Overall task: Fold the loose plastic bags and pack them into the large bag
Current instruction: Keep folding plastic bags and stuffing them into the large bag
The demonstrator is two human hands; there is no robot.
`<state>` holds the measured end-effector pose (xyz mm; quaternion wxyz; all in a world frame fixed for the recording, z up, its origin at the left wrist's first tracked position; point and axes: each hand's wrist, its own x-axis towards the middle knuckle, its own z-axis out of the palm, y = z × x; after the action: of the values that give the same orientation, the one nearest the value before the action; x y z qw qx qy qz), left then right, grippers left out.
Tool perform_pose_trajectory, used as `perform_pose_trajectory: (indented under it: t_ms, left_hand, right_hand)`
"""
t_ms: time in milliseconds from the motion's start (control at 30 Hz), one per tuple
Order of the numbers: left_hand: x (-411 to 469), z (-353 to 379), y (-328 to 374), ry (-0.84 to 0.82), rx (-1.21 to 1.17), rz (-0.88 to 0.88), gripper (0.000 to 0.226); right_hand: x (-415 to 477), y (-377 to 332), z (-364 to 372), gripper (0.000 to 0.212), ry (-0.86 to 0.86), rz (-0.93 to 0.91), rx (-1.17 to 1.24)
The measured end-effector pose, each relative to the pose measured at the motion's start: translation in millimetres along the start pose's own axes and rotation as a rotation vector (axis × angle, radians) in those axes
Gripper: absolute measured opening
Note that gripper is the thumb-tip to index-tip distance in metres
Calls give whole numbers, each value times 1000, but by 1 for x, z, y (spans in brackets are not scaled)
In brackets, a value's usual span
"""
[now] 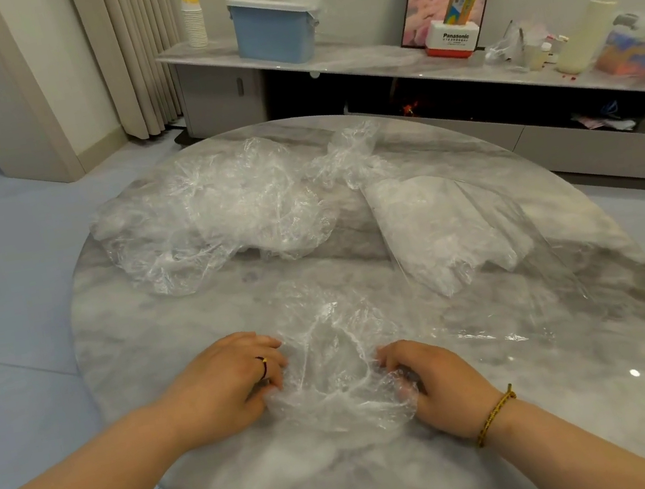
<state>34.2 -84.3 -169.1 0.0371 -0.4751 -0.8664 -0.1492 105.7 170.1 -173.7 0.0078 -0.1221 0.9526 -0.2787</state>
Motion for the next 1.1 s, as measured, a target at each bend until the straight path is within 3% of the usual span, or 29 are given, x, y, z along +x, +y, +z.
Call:
perform_pose_trajectory:
  t_ms: [100,200,233,300,367,467,533,567,667,733,867,1100]
  left_hand:
    - [-5,-6,4,84,-338,-160,13]
    - [-5,-15,12,224,-651,-441,14]
    - [-5,-17,12,250,-733,-479,7]
    - [-2,-17,8,283,-860,-563,15]
    - [0,-15,7,274,-907,-624,7]
    - [5,-6,4,279,-979,-671,22]
    - [7,-9,7,331,-1039,-680,14]
    - [7,-13,9,338,-1063,-681,3]
    - [3,-11,10,134,-983,-597,43]
    - [0,-7,13,0,-802,-545,52]
    - [3,1,8,158,-739,-583,39]
    - [10,-18,5,311,-1041,-771,23]
  right_hand:
    - [3,1,0,43,6,-11,-59]
    - [5,0,-1,47,29,-15,-76]
    - [5,-2,-1,52,31,-9,-70]
    - [5,-1,-2,56,27,16,-63]
    - [5,0,-2,43,33,59,-51]
    - [9,2,-2,22,28,141,31]
    - [12,0,-2,9,51,190,103]
    - [14,-1,-3,14,67,213,146]
    - [17,-9,-5,34,106,268,251]
    - [18,-11,-5,34,110,287,298]
    - [19,-15,-6,34,106,297,335]
    - [22,-15,-6,31,158,347,324]
